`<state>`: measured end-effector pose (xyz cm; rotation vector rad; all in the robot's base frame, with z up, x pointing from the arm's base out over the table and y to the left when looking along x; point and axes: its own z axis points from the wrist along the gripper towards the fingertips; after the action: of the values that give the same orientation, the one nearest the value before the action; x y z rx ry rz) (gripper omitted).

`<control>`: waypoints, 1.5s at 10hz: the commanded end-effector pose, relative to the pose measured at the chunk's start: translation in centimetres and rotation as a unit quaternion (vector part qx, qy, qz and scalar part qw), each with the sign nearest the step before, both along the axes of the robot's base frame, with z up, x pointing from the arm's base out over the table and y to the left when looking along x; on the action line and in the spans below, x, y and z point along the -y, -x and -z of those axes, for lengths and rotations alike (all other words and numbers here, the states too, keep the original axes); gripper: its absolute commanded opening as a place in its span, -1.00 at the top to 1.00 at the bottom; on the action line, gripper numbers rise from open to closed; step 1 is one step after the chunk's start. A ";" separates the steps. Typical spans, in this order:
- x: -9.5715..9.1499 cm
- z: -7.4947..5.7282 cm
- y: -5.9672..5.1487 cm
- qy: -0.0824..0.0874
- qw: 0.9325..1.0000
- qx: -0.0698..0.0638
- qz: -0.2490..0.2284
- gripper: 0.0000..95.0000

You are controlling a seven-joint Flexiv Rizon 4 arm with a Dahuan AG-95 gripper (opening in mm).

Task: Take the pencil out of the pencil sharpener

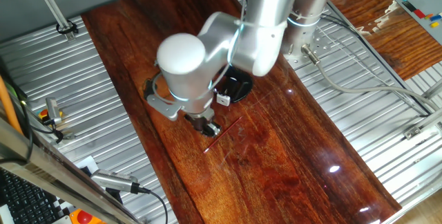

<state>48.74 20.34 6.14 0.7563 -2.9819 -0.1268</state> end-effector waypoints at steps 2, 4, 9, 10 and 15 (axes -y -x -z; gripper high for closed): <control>0.1 -0.2 -0.1 -0.002 1.000 0.004 0.005 1.00; 0.1 -0.2 -0.1 0.013 1.000 0.005 0.011 1.00; 9.4 -2.3 -2.0 0.026 0.996 0.006 -0.085 1.00; 11.3 -2.5 -2.2 0.023 0.995 0.006 -0.101 1.00; 11.5 -2.6 -2.2 0.020 0.997 0.012 -0.071 1.00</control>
<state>50.90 8.86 8.69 1.0885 -2.8795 -0.0477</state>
